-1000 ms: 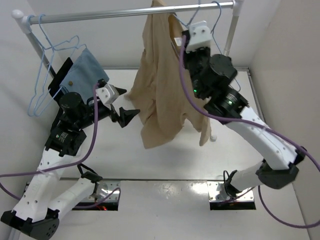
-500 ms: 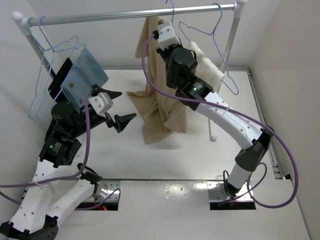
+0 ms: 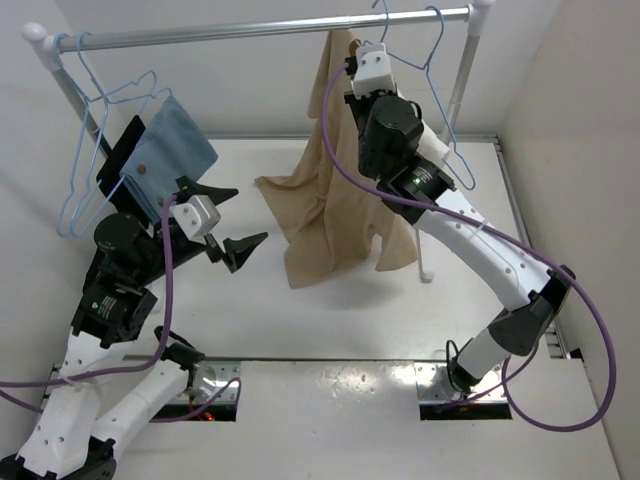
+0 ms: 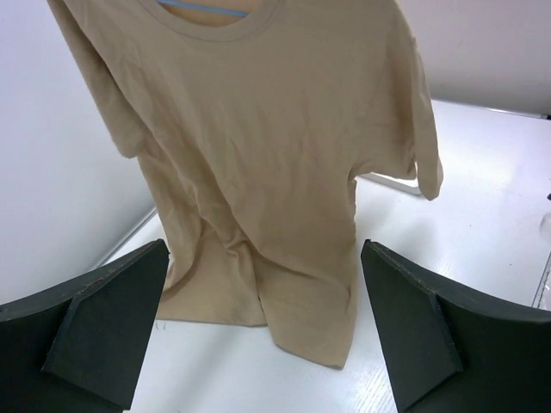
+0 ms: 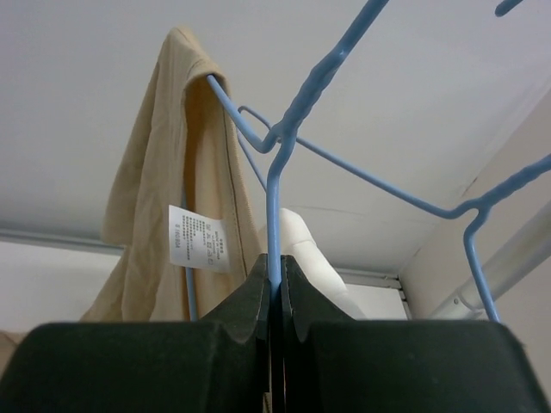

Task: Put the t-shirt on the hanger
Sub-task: Hang the hanger with tshirt onto the clothesline

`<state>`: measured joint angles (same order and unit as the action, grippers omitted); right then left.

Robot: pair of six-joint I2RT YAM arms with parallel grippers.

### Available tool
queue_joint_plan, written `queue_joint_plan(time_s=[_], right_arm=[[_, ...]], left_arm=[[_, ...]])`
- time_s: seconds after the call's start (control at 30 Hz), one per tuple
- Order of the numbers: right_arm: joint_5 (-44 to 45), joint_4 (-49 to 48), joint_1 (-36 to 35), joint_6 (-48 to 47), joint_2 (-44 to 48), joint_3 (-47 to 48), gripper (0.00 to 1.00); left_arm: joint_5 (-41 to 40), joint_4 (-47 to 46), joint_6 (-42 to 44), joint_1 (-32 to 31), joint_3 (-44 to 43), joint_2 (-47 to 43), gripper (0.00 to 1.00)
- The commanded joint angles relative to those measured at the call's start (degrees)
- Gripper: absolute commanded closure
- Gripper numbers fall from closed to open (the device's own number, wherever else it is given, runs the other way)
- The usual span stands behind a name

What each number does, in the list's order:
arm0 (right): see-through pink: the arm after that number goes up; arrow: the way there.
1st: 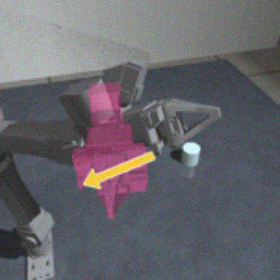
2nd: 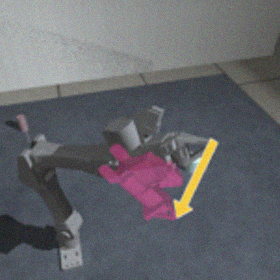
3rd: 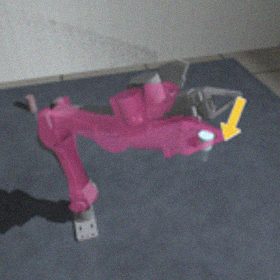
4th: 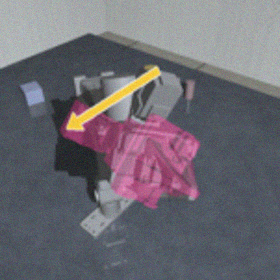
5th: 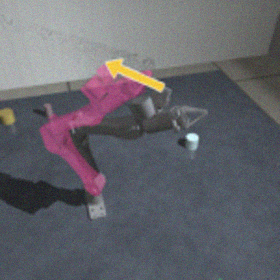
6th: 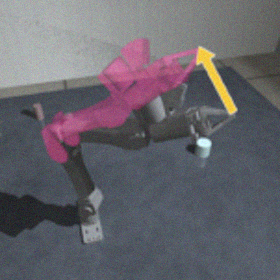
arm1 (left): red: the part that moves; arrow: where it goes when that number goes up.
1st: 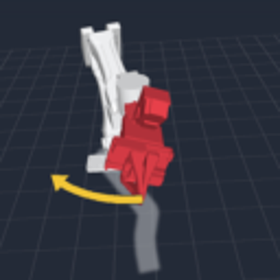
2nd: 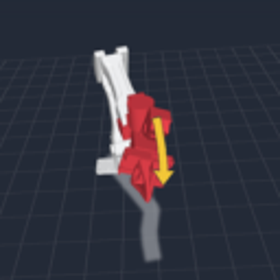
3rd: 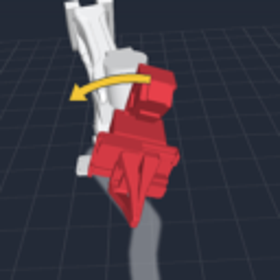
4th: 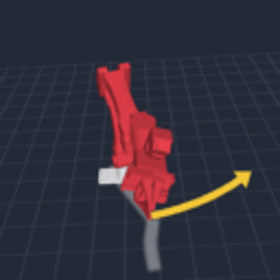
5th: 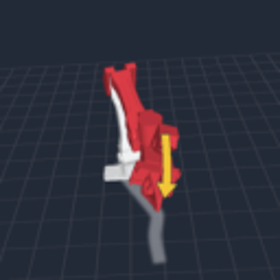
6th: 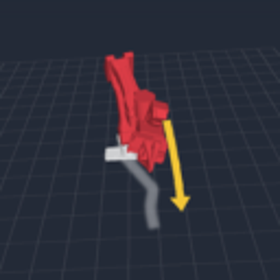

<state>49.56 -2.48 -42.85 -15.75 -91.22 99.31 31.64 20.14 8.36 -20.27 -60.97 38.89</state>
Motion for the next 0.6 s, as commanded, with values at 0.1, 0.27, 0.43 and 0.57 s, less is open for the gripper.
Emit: queue_joint_plan(time_s=[0.1,0.27,0.43,0.57], right_arm=[[1.24,-0.42,2.24,4.84,2.71,-3.06,1.00],[-1.83,1.07,3.30,7.31,4.20,-5.61,1.00],[-7.00,1.16,3.30,9.33,9.12,-10.61,0.48],[-11.93,2.30,2.25,8.28,16.40,-13.16,0.34]], left_arm=[[-1.57,-0.37,-0.10,0.32,0.06,-1.10,0.00],[-2.90,0.16,0.96,0.32,0.06,-1.80,0.00],[-2.90,0.69,1.48,0.32,0.06,-2.33,0.00],[-2.90,1.22,1.48,0.32,0.06,-2.94,0.00]])
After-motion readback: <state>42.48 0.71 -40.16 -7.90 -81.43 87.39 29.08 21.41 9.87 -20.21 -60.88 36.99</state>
